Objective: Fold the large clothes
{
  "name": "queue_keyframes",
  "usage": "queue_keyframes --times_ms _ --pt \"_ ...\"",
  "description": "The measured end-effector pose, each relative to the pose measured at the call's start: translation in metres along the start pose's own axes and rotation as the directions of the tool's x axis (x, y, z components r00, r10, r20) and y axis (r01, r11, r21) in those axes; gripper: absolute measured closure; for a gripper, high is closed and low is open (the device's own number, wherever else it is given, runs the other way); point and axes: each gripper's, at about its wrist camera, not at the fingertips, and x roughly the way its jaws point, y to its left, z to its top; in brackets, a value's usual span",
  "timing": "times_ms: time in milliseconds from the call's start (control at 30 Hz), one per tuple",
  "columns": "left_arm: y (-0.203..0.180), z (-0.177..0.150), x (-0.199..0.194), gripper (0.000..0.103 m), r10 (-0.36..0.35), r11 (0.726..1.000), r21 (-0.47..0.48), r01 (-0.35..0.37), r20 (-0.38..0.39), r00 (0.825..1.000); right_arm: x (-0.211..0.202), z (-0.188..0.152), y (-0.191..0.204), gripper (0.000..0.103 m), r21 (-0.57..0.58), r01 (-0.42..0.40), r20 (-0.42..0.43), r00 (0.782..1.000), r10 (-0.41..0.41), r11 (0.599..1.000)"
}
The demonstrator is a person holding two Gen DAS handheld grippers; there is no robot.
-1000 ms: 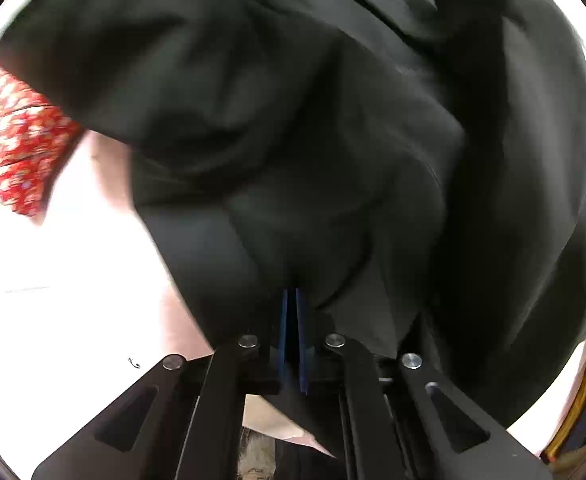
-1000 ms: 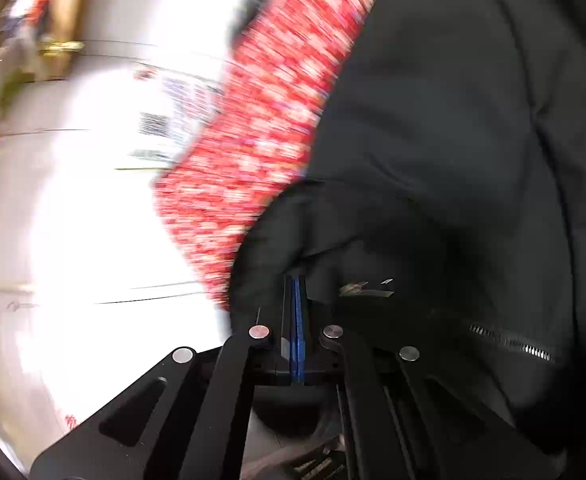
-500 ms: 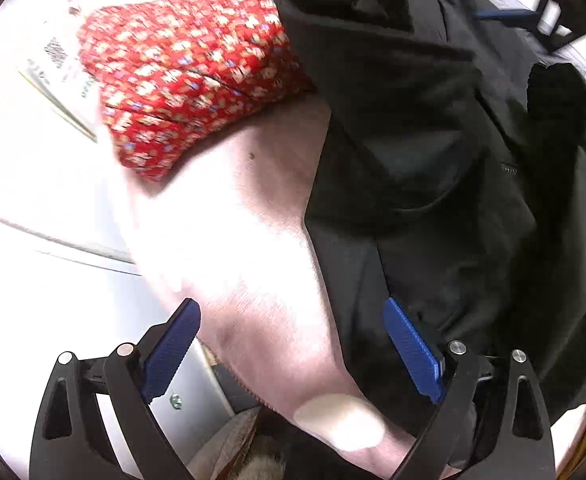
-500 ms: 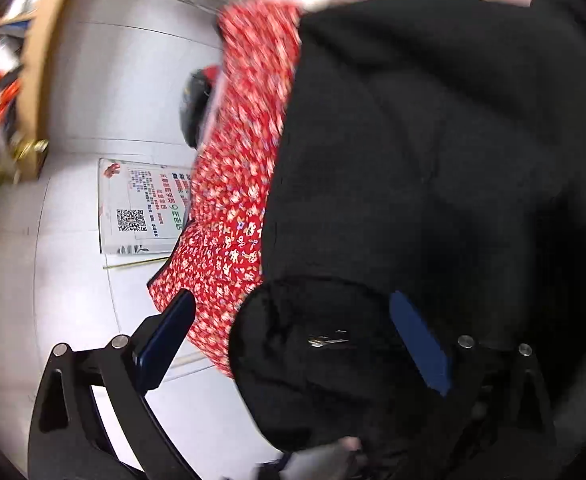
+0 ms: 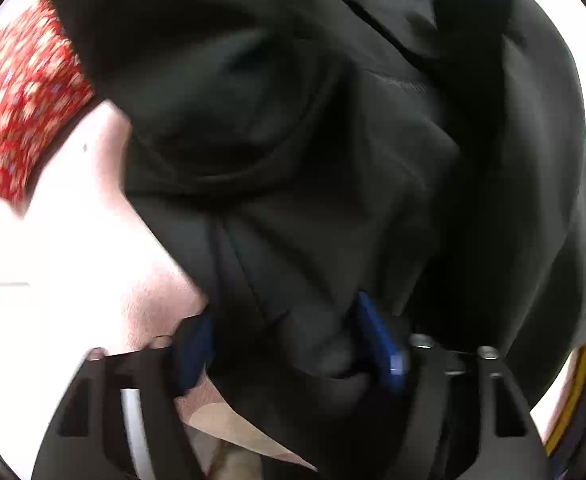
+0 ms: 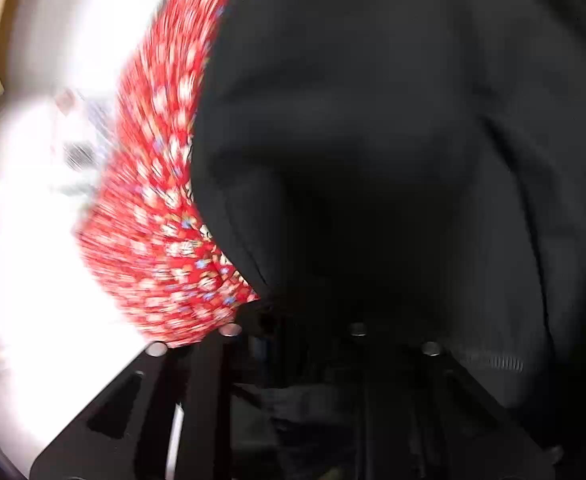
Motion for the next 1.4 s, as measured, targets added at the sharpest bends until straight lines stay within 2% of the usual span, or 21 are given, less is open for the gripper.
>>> queue_keyframes --times_ms 100,200,267,300,333,367,400,533,667,800,867,900,933,1000,1033,1067,1100,1167,1200,1300,1400 --pt "-0.004 0.006 -0.006 0.065 -0.006 1.0 0.011 0.006 -0.001 1.0 -0.06 -0.014 -0.025 0.088 0.018 -0.101 0.085 0.991 0.099 0.995" --pt "-0.008 0.014 -0.018 0.065 -0.02 0.999 0.03 0.019 0.024 1.0 -0.135 -0.04 -0.045 0.088 0.018 -0.267 0.179 0.949 0.26 0.964" --pt "-0.017 0.018 -0.028 0.054 -0.027 0.998 0.06 0.023 0.064 0.998 -0.179 -0.058 -0.051 0.088 -0.029 -0.335 0.234 0.914 0.332 0.942" --pt "-0.027 0.021 -0.035 0.031 -0.003 0.996 0.085 -0.005 0.095 0.995 -0.208 -0.073 -0.053 0.088 -0.066 -0.356 0.272 0.892 0.36 0.932" --pt "-0.035 0.022 -0.042 0.019 0.028 0.995 0.096 -0.041 0.132 0.991 -0.229 -0.086 -0.055 0.088 -0.093 -0.372 0.3 0.874 0.382 0.924" --pt "-0.04 0.022 -0.047 0.021 0.029 0.994 0.104 -0.046 0.164 0.986 -0.25 -0.101 -0.057 0.088 -0.12 -0.39 0.329 0.852 0.407 0.913" --pt "-0.047 0.023 -0.054 0.028 0.014 0.992 0.118 -0.038 0.191 0.981 -0.262 -0.11 -0.059 0.088 -0.137 -0.401 0.349 0.836 0.423 0.906" --pt "-0.068 0.04 -0.088 0.092 -0.023 0.983 0.184 -0.022 0.236 0.971 -0.312 -0.16 -0.066 0.088 -0.209 -0.353 0.447 0.795 0.41 0.912" --pt "-0.063 0.06 -0.141 0.096 -0.098 0.991 0.12 0.063 0.31 0.946 -0.351 -0.205 -0.066 0.088 -0.267 -0.314 0.546 0.729 0.412 0.911" --pt "-0.059 0.077 -0.229 0.097 -0.128 0.988 0.135 0.073 0.463 0.877 -0.399 -0.242 -0.053 0.088 -0.347 -0.277 0.623 0.646 0.441 0.896" --pt "-0.057 0.08 -0.279 0.098 -0.163 0.983 0.157 0.091 0.538 0.827 -0.428 -0.273 -0.05 0.088 -0.405 -0.26 0.642 0.601 0.475 0.876" --pt "-0.058 0.078 -0.31 0.098 -0.175 0.981 0.174 0.088 0.59 0.788 -0.449 -0.295 -0.039 0.088 -0.46 -0.234 0.655 0.562 0.505 0.857" --pt "-0.062 0.072 -0.354 0.098 -0.187 0.977 0.2 0.068 0.668 0.72 -0.465 -0.316 -0.035 0.088 -0.493 -0.216 0.66 0.539 0.524 0.843" --pt "-0.071 0.05 -0.407 0.098 -0.191 0.974 0.223 0.028 0.756 0.627 -0.499 -0.358 -0.02 0.088 -0.584 -0.159 0.664 0.471 0.581 0.796" --pt "-0.076 0.039 -0.44 0.098 -0.195 0.972 0.234 0.002 0.806 0.559 -0.515 -0.381 -0.011 0.088 -0.629 -0.118 0.664 0.434 0.609 0.769" --pt "-0.08 0.028 -0.466 0.098 -0.2 0.97 0.242 -0.02 0.843 0.499 -0.53 -0.402 -0.001 0.088 -0.664 -0.081 0.662 0.398 0.635 0.743" --pt "-0.085 0.017 -0.483 0.098 -0.203 0.969 0.246 -0.036 0.865 0.459 -0.542 -0.419 0.007 0.088 -0.689 -0.056 0.658 0.37 0.656 0.722" --pt "-0.072 -0.019 -0.529 0.098 -0.218 0.964 0.255 -0.074 0.92 0.325 -0.559 -0.448 0.023 0.089 -0.729 -0.011 0.646 0.32 0.693 0.684" --pt "-0.07 -0.026 -0.543 0.098 -0.231 0.963 0.261 -0.075 0.933 0.275 -0.571 -0.469 0.031 0.088 -0.751 0.021 0.636 0.29 0.715 0.66" --pt "-0.07 -0.062 -0.599 0.098 -0.26 0.962 0.269 -0.052 0.955 0.145 -0.589 -0.501 0.043 0.089 -0.785 0.086 0.614 0.239 0.752 0.613" --pt "-0.069 -0.064 -0.64 0.098 -0.25 0.966 0.254 -0.048 0.966 0.07 -0.601 -0.512 0.06 0.089 -0.828 0.13 0.56 0.222 0.798 0.545"
